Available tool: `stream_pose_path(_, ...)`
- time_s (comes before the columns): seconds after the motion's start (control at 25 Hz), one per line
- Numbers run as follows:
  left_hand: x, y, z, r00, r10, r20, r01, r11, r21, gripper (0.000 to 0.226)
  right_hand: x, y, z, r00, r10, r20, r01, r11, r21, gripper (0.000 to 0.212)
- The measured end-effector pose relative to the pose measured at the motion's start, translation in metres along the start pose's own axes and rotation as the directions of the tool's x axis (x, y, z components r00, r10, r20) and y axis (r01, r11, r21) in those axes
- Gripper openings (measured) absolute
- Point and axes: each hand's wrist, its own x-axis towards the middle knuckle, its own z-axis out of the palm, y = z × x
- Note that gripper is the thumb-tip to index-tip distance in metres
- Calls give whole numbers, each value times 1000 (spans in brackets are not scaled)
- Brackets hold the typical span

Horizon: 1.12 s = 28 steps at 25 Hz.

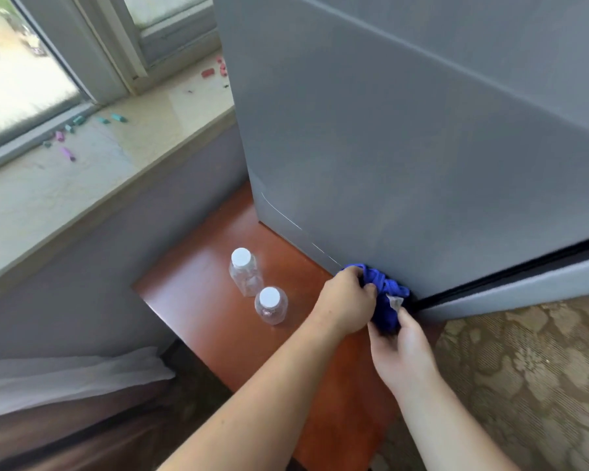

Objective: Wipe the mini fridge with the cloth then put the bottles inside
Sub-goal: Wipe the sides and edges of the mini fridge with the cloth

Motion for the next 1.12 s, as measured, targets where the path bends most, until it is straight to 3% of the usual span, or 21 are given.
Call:
stream_pose_path(0.12,20,-4,-46,1000,-4,-19,5,998,65,16,18,27,34,999,44,33,-45,999,25,22)
stream_pose_path(0.4,57,-17,-154,993,-54,-105,56,998,23,23,49,90,150,980,152,130,-153,988,-3,30)
stream_pose_path(0.48,67,-25,-184,984,-47,-170,42,999,-34,14,54,104,179,968,191,165,-187,982,-40,28)
stream_pose_path(0.68,72,-44,-219,947,-8,-321,-90,953,-290,28,59,123,235,931,267,247,-226,957,-182,26)
stream_pose_path(0.76,72,-44,-221,938,-4,-345,-108,947,-303,31,57,127,242,929,268,257,-227,957,-180,25)
stream_pose_path(1.0,57,-22,-166,891,-29,-453,10,999,-44,13,46,95,193,930,284,232,-247,953,-177,29)
stream_pose_path(1.12,37,-4,-92,931,-85,-355,72,996,-50,13,43,63,123,930,315,188,-290,946,-149,42)
